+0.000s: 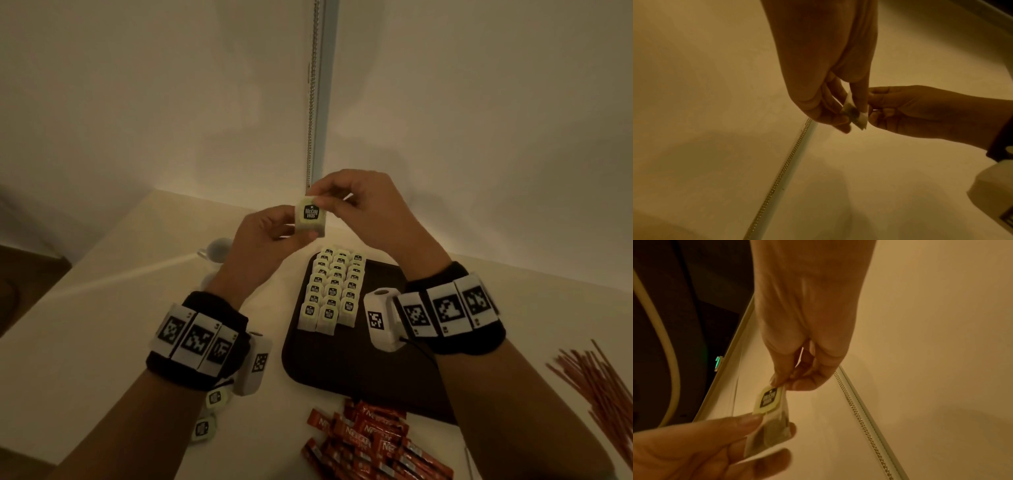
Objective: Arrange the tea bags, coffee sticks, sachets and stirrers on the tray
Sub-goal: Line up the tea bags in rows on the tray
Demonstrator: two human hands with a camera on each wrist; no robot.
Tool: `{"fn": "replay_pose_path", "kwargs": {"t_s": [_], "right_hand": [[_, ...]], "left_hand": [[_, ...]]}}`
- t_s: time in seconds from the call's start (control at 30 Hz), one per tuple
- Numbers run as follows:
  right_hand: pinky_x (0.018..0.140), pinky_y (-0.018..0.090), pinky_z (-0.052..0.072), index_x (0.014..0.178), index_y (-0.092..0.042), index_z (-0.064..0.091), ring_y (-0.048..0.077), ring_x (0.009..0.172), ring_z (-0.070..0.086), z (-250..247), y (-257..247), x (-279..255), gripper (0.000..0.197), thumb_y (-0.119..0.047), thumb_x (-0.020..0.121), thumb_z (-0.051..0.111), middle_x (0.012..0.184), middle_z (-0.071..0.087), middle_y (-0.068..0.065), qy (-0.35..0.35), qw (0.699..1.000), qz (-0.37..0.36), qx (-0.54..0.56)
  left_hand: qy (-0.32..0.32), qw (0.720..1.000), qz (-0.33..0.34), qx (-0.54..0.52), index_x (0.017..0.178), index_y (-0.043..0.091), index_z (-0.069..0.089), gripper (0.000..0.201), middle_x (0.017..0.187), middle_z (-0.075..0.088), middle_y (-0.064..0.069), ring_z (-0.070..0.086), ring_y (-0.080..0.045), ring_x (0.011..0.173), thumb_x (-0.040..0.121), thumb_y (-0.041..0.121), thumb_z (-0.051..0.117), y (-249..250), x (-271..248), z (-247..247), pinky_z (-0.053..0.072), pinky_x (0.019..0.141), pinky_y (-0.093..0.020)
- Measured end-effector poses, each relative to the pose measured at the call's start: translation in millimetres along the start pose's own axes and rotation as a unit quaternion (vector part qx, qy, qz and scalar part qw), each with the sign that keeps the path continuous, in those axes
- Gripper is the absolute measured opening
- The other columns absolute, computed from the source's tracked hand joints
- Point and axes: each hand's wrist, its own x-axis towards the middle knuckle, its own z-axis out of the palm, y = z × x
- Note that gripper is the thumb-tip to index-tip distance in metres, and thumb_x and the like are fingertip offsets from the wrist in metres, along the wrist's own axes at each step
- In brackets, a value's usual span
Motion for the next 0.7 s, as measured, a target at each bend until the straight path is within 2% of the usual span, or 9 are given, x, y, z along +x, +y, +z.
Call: {"fn": "replay_pose_path", "kwargs": {"t_s": [0.07,0.13,0.23,0.27,0.33,0.43,0.5,0.57,0.7], "right_hand": [[0.069,0.008,0.041,0.092,-0.018,0.072,0.003,0.074,0.057,-0.7,-3.2,-0.6,0.009,-0.018,0.086,0.065,0.083,0.067,-0.008,-0.019,0.998,-0.024,-0.058],[0.07,0.01,0.04,0.091,-0.021,0.072,0.002,0.074,0.054,-1.0,-5.4,-1.1,0.009,-0.021,0.086,0.065,0.083,0.065,-0.008,-0.021,0.996,-0.04,-0.072],[0.071,0.012,0.042,0.09,-0.021,0.072,0.003,0.074,0.054,-0.8,-5.6,-2.3,0.008,-0.02,0.086,0.065,0.084,0.066,-0.008,-0.01,0.996,-0.055,-0.065],[0.071,0.012,0.042,0.089,-0.02,0.072,0.004,0.074,0.055,-0.6,-5.3,-2.6,0.008,-0.02,0.086,0.065,0.083,0.066,-0.009,-0.001,0.997,-0.056,-0.061],[0.069,0.009,0.04,0.088,-0.018,0.071,0.0,0.072,0.054,0.0,-5.1,-3.7,0.007,-0.017,0.086,0.064,0.079,0.064,-0.012,0.021,0.997,-0.054,-0.047],[0.068,0.006,0.038,0.087,-0.014,0.07,-0.007,0.072,0.052,-0.1,-5.9,-6.8,0.006,-0.013,0.087,0.064,0.077,0.06,-0.019,0.035,0.997,-0.057,-0.031],[0.066,0.005,0.036,0.088,-0.013,0.07,-0.005,0.072,0.052,-1.4,-6.9,-8.2,0.006,-0.013,0.087,0.063,0.078,0.061,-0.016,0.035,0.997,-0.056,-0.029],[0.066,0.005,0.036,0.089,-0.015,0.069,-0.004,0.071,0.051,-3.4,-8.3,-8.7,0.007,-0.016,0.088,0.063,0.079,0.062,-0.014,0.032,0.998,-0.051,-0.033],[0.067,0.004,0.036,0.088,-0.015,0.069,-0.006,0.072,0.051,-7.1,-11.5,-9.2,0.007,-0.016,0.088,0.063,0.077,0.06,-0.018,0.029,0.997,-0.057,-0.043]], "left_hand": [[0.002,0.999,0.012,0.044,0.118,0.02,0.061,0.045,0.11,0.069,0.01,0.062,0.001,0.102,0.076,0.011,0.076,-3.0,-1.4,2.4,0.05,0.078,-0.014],[0.029,0.998,0.029,0.041,0.121,0.017,0.06,0.046,0.115,0.066,0.006,0.06,0.001,0.103,0.078,0.01,0.075,-1.7,-2.5,6.2,0.049,0.076,-0.012],[0.047,0.997,0.053,0.009,0.095,0.004,0.07,0.011,0.086,0.07,-0.013,0.065,-0.01,0.08,0.085,0.006,0.066,2.3,-1.0,10.2,0.051,0.071,-0.02],[0.048,0.997,0.057,0.011,0.088,0.001,0.07,0.01,0.077,0.067,-0.018,0.062,-0.011,0.072,0.086,0.01,0.065,2.8,-0.7,10.1,0.049,0.068,-0.021],[0.055,0.997,0.057,0.014,0.078,-0.011,0.065,0.038,0.064,0.056,-0.029,0.052,-0.014,0.063,0.087,0.026,0.066,-1.2,-0.1,8.4,0.041,0.062,-0.023],[0.045,0.997,0.054,0.009,0.071,-0.014,0.061,0.05,0.059,0.043,-0.017,0.037,-0.017,0.058,0.091,0.032,0.059,-1.1,-1.5,6.7,0.031,0.054,-0.019],[0.032,0.998,0.049,0.011,0.083,0.006,0.071,0.029,0.064,0.058,-0.006,0.05,-0.011,0.06,0.092,0.028,0.055,1.7,-2.9,7.6,0.037,0.06,-0.011],[0.016,0.998,0.055,0.005,0.097,0.021,0.069,0.013,0.079,0.072,0.009,0.065,-0.003,0.077,0.089,0.017,0.06,4.4,-5.4,7.5,0.048,0.074,-0.014],[0.013,0.997,0.061,0.045,0.09,0.023,0.072,0.017,0.083,0.074,0.01,0.068,-0.005,0.081,0.08,0.009,0.072,-1.6,-5.4,6.0,0.05,0.075,-0.016]]}}
